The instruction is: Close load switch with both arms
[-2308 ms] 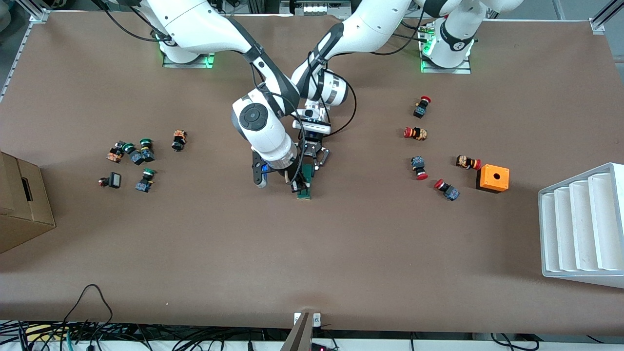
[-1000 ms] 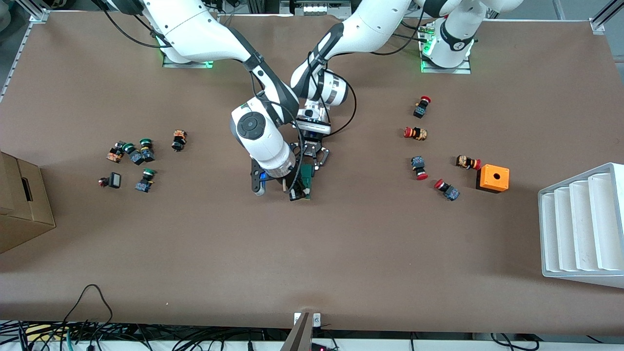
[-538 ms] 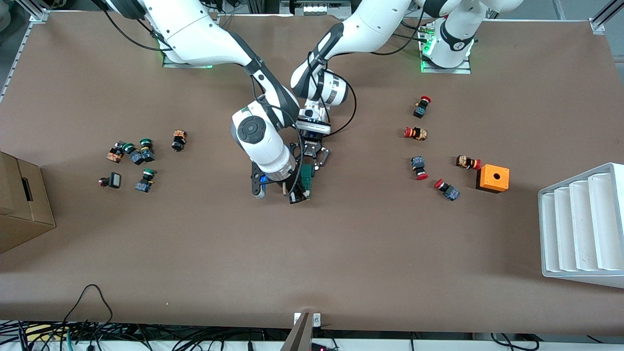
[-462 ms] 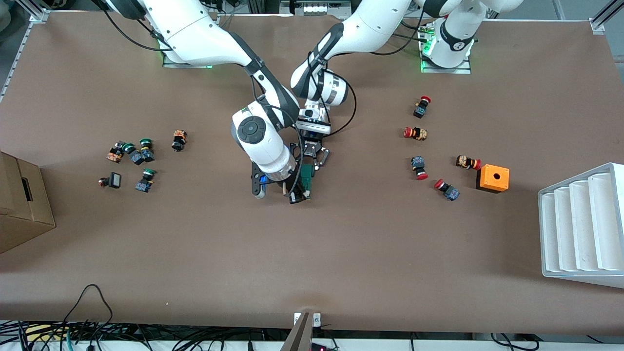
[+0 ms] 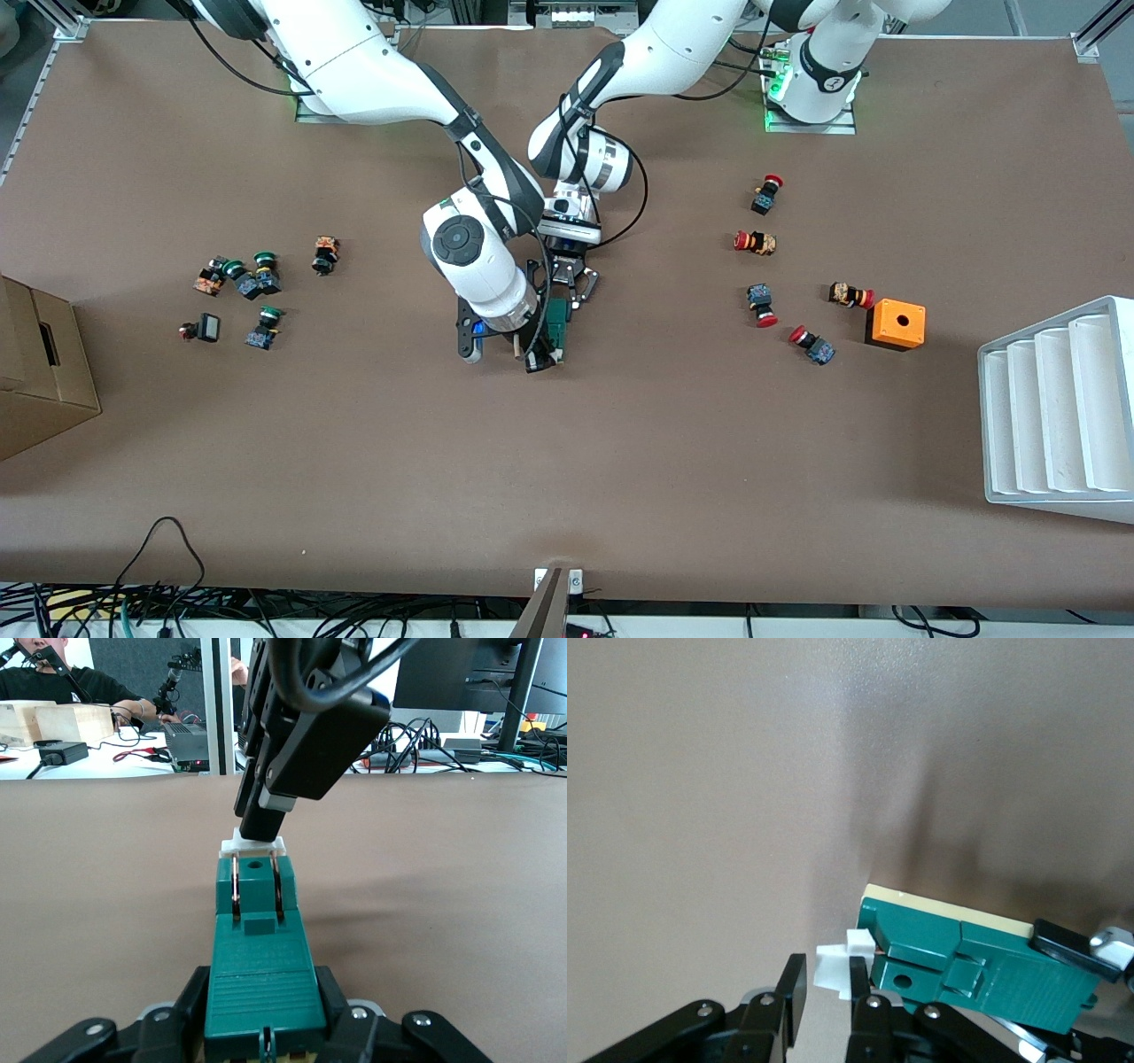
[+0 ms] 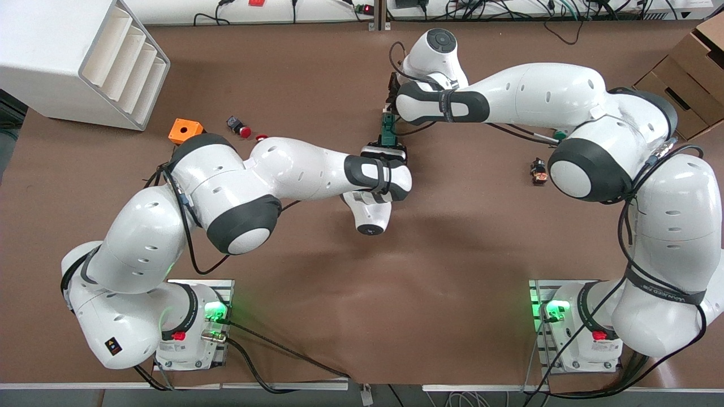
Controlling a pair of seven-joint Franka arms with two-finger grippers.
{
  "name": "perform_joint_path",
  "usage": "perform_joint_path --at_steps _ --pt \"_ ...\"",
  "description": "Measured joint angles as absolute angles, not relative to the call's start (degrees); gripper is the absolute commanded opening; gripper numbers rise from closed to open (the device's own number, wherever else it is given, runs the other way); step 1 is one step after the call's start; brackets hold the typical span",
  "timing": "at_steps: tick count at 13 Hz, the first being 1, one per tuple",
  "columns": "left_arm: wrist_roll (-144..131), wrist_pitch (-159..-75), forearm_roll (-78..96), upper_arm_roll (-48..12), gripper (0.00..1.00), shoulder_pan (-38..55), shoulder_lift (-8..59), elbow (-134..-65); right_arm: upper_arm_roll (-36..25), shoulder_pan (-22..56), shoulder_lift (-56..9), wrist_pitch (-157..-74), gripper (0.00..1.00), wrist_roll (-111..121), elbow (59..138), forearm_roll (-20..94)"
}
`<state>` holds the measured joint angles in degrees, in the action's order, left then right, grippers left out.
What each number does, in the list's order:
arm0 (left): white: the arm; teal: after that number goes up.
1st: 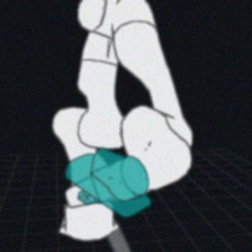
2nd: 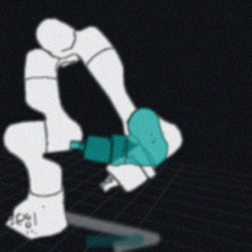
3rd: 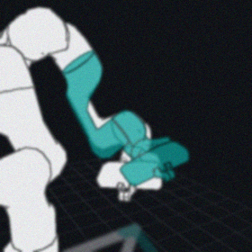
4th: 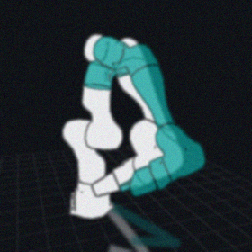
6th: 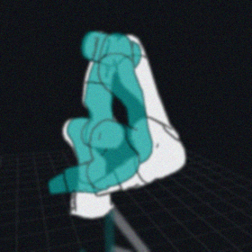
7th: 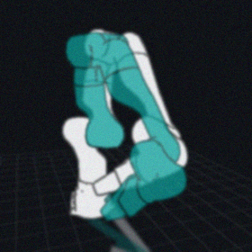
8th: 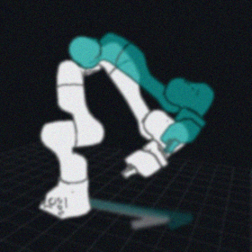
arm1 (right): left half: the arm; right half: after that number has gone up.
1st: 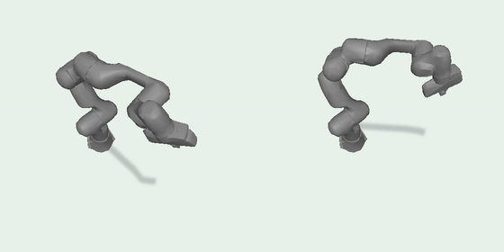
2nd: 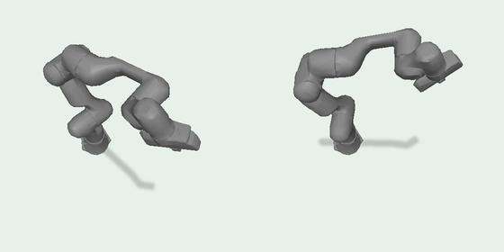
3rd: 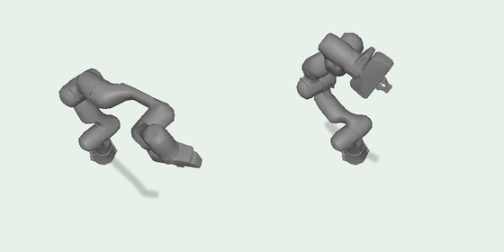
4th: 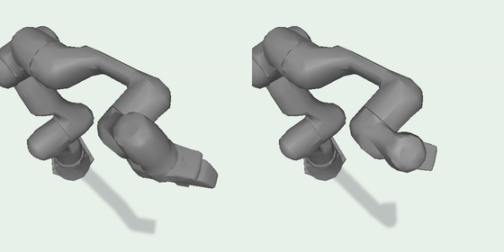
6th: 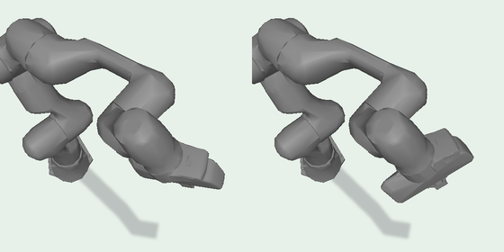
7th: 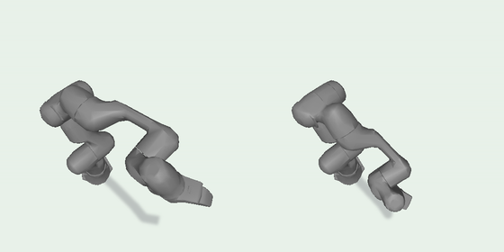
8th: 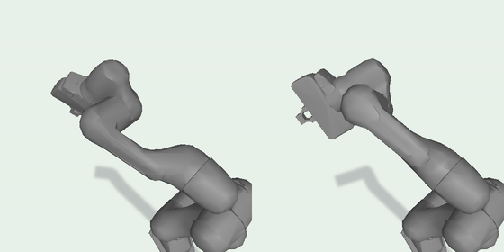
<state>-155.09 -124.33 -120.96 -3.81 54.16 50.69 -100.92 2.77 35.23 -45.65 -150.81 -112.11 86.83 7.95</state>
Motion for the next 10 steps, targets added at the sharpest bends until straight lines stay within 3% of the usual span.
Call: perform_joint_path --at_steps 1,3,4,5,6,10 --pt "-155.1 -124.3 -121.0 -3.8 0.47 54.2 50.7 -100.9 2.8 35.2 -45.7 -150.8 0.27 -112.1 86.8 8.0" --pt "-155.1 -124.3 -121.0 -3.8 0.47 54.2 50.7 -100.9 2.8 35.2 -45.7 -150.8 0.4 -112.1 86.8 7.9" --pt "-155.1 -124.3 -121.0 -3.8 0.47 54.2 50.7 -100.9 2.7 35.1 -45.6 -150.3 0.69 -112.1 86.6 7.9" --pt "-155.1 -124.2 -121.0 -3.8 0.47 54.2 50.7 -100.9 2.6 34.7 -45.6 -149.2 0.88 -112.1 86.2 7.9" --pt "-155.1 -124.2 -121.0 -3.8 0.47 54.2 50.7 -100.9 2.6 34.2 -45.4 -147.5 0.98 -112.1 85.2 7.9" --pt "-155.1 -124.1 -121.0 -3.8 0.47 54.2 50.8 -100.9 2.4 30.7 -40.6 -139.2 0.99 -107.9 81.7 7.8"
